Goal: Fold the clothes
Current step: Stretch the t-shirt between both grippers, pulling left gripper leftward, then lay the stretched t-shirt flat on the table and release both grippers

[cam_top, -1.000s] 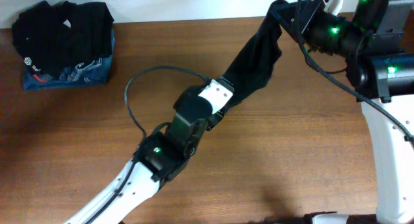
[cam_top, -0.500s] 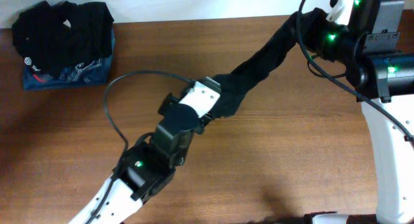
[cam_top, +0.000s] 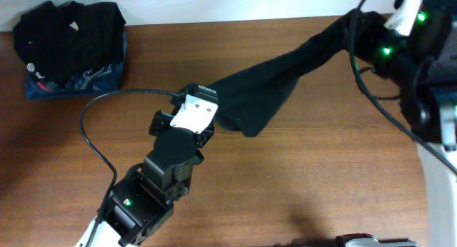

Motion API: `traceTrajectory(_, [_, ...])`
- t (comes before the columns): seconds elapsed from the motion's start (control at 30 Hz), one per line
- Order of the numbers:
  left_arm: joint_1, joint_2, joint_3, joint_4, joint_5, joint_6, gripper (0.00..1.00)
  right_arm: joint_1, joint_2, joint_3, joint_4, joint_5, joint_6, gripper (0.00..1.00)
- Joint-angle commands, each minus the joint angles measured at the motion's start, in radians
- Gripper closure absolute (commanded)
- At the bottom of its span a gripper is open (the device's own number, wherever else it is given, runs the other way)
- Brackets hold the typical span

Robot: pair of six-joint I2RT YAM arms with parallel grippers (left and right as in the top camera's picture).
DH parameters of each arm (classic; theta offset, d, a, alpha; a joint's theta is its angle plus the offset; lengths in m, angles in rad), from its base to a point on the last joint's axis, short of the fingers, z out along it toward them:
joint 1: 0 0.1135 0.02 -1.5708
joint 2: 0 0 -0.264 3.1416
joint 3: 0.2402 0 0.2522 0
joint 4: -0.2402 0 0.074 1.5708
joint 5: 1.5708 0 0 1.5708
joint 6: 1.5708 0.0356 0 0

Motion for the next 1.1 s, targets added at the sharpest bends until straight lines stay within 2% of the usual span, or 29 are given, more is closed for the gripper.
traceTrajectory(0.0, [-0.002, -0.045, 0.011, 0.013, -0.035, 0.012, 0.99, -0.003, -0.07, 0.031, -0.004, 0.052, -0.022, 0.96])
traceTrajectory(0.37, [-0.005, -0.189, 0.063, 0.007, -0.11, 0.057, 0.99, -0.003, -0.179, 0.031, -0.063, 0.154, -0.048, 0.96])
traceTrajectory(0.67, [-0.01, -0.219, 0.097, 0.003, -0.145, 0.114, 0.99, -0.003, -0.185, 0.031, -0.089, 0.172, -0.071, 0.96])
traceTrajectory(0.83, [-0.113, -0.219, 0.153, -0.051, -0.226, 0.125, 0.99, -0.003, -0.203, 0.031, -0.101, 0.172, -0.071, 0.96])
traceTrajectory(1.07, [-0.314, -0.217, 0.179, -0.051, -0.437, 0.188, 0.99, -0.003, -0.257, 0.031, -0.122, 0.171, -0.07, 0.96])
